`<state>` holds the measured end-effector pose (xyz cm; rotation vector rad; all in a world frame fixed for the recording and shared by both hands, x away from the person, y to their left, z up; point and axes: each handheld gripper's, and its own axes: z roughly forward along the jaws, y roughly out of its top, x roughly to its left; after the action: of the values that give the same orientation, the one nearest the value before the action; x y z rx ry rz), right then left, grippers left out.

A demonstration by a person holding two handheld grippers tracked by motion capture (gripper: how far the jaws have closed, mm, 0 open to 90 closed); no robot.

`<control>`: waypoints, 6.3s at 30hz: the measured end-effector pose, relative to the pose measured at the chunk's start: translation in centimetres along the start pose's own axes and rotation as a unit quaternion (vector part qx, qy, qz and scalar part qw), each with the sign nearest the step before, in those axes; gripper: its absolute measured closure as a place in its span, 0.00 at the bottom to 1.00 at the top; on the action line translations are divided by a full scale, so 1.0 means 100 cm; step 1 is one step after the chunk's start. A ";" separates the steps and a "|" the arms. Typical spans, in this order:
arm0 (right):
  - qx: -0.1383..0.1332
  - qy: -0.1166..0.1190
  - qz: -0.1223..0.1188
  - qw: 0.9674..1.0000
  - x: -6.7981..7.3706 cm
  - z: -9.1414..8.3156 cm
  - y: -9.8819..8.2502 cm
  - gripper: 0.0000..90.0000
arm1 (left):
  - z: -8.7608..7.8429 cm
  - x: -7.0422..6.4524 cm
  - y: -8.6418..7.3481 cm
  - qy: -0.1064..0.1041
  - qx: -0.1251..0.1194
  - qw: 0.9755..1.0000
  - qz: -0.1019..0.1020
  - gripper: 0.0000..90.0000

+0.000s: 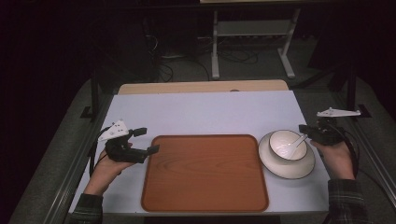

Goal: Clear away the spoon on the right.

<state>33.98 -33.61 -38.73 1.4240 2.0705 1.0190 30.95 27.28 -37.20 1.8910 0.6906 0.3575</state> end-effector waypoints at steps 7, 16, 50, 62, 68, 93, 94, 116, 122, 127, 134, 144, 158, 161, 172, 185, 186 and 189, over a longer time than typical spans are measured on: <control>-0.002 0.000 0.007 1.000 -0.001 -0.008 -0.008 1.00 | 0.000 0.000 0.000 0.000 -0.001 1.000 -0.002 0.14; -0.009 0.004 0.007 1.000 0.001 -0.014 -0.013 0.99 | 0.000 0.000 0.000 -0.001 -0.003 1.000 -0.002 0.14; -0.057 0.038 0.058 0.996 -0.008 -0.012 -0.044 0.39 | 0.002 0.002 0.000 -0.004 -0.001 1.000 -0.003 0.14; -0.038 0.062 0.054 0.996 -0.005 -0.007 -0.046 0.50 | 0.001 0.002 0.000 -0.004 -0.001 1.000 -0.003 0.14; -0.045 0.062 0.051 0.996 -0.005 -0.009 -0.045 0.55 | 0.001 0.001 0.001 -0.003 -0.002 1.000 -0.002 0.14; -0.093 0.109 0.013 0.990 0.017 -0.020 -0.020 0.86 | 0.001 0.000 0.002 -0.003 -0.002 1.000 0.000 0.15; -0.094 0.111 0.013 0.989 0.017 -0.021 -0.019 0.86 | 0.000 0.000 0.002 -0.003 -0.002 1.000 0.000 0.15; -0.108 0.111 0.000 0.988 0.017 -0.032 -0.001 0.93 | 0.001 0.000 0.001 -0.002 -0.001 1.000 0.000 0.15; -0.115 0.107 -0.004 0.988 0.019 -0.038 0.007 0.93 | 0.001 -0.001 0.001 -0.003 0.000 1.000 0.001 0.15; -0.122 0.111 -0.012 0.986 0.025 -0.043 0.015 0.93 | 0.002 -0.001 0.001 -0.004 0.001 1.000 0.001 0.15; -0.128 0.119 -0.030 0.984 0.038 -0.048 0.027 0.93 | 0.002 -0.001 0.001 -0.004 0.002 1.000 0.001 0.15; -0.132 0.128 -0.039 0.982 0.047 -0.049 0.034 0.93 | 0.002 -0.001 0.001 -0.005 0.001 1.000 0.001 0.15; -0.135 0.158 -0.061 0.976 0.068 -0.044 0.046 0.93 | 0.002 -0.002 0.001 -0.005 0.001 1.000 0.001 0.15; -0.132 0.165 -0.066 0.975 0.073 -0.040 0.047 0.93 | 0.002 -0.002 0.001 -0.005 0.001 1.000 0.001 0.15; -0.118 0.191 -0.082 0.971 0.090 -0.033 0.050 0.93 | 0.002 -0.002 0.001 -0.005 0.000 1.000 0.001 0.15; -0.084 0.228 -0.103 0.964 0.115 -0.016 0.048 0.93 | 0.002 -0.002 0.001 -0.006 0.000 1.000 0.001 0.15; -0.080 0.230 -0.106 0.964 0.117 -0.014 0.047 0.93 | 0.001 -0.002 0.001 -0.006 -0.001 1.000 0.000 0.15; -0.063 0.238 -0.116 0.962 0.126 -0.005 0.044 0.93 | 0.001 -0.002 0.001 -0.006 0.000 1.000 0.000 0.15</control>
<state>31.47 -21.22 -34.30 0.9039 2.3764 1.4692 30.92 27.06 -37.18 1.8917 0.6826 0.3461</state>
